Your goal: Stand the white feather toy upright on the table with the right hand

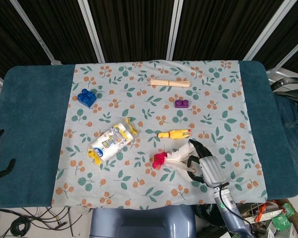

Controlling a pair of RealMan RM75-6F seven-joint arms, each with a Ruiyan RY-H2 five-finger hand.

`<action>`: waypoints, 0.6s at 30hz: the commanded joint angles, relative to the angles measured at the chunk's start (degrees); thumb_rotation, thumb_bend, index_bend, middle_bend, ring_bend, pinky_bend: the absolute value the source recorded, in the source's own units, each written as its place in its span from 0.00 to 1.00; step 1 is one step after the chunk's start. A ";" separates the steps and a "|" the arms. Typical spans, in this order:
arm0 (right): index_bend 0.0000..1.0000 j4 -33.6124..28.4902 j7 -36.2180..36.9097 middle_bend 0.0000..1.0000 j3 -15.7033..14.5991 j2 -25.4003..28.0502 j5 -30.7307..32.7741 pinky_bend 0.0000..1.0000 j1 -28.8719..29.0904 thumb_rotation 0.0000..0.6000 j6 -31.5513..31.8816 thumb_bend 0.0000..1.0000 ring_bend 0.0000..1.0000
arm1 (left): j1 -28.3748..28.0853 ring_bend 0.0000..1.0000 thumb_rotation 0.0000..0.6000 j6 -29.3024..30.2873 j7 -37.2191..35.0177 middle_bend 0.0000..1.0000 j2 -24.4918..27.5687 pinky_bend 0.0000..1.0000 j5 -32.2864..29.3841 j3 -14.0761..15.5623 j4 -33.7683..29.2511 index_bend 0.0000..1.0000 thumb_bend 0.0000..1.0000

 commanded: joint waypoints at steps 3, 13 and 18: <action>0.65 -0.26 -0.51 0.03 0.33 0.00 0.28 0.15 0.47 1.00 -0.60 0.36 0.05 | -0.01 0.01 1.00 0.00 0.00 0.06 0.03 0.05 0.02 0.00 -0.03 0.04 0.32; 0.65 -2.92 -4.10 0.03 2.46 0.99 0.23 0.15 2.91 1.00 -2.18 0.36 0.05 | -0.02 0.01 1.00 -0.04 0.02 0.06 0.05 0.05 -0.03 -0.01 -0.04 0.04 0.32; 0.65 -4.89 -7.05 0.03 4.20 2.63 0.91 0.15 4.41 1.00 -3.33 0.36 0.05 | -0.02 0.01 1.00 -0.06 -0.07 0.06 0.09 0.05 -0.02 -0.01 -0.02 0.04 0.32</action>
